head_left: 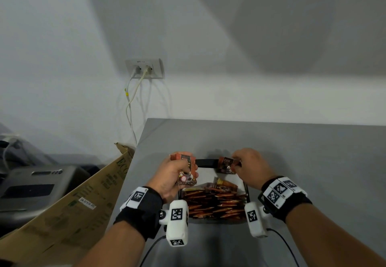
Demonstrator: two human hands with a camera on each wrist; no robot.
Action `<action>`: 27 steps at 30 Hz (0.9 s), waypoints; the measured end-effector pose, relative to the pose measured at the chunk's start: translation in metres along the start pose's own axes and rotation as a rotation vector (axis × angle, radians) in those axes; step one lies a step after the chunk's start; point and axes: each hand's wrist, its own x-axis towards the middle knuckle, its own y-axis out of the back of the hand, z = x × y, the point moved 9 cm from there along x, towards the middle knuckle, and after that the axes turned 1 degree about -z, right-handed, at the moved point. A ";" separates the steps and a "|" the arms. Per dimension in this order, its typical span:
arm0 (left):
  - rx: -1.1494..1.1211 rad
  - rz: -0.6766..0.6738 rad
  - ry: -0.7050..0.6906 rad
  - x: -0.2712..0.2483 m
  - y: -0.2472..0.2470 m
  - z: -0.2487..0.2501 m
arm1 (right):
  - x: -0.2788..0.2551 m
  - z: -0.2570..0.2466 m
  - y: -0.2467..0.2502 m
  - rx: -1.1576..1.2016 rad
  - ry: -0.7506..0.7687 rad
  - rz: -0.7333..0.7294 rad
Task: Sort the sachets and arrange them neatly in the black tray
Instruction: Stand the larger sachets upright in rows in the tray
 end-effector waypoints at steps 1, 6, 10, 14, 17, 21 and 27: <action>-0.004 0.000 0.000 -0.001 0.000 -0.001 | -0.001 0.001 0.000 -0.005 -0.006 -0.005; 0.014 -0.007 -0.018 0.000 0.000 -0.003 | 0.000 0.003 0.002 -0.016 -0.014 -0.007; 0.080 0.005 -0.023 -0.001 0.001 -0.004 | 0.001 0.002 0.004 -0.007 -0.019 -0.015; 0.151 -0.028 -0.028 0.001 -0.011 -0.004 | 0.003 0.004 0.004 -0.003 -0.035 -0.017; 0.137 -0.039 -0.006 0.003 -0.016 -0.005 | 0.003 0.003 0.005 -0.002 -0.044 -0.010; 0.206 -0.085 -0.029 0.005 -0.021 -0.002 | 0.002 -0.008 0.016 0.070 -0.036 -0.036; 0.276 -0.199 -0.066 0.005 -0.049 0.011 | 0.006 -0.047 0.043 0.262 0.051 -0.066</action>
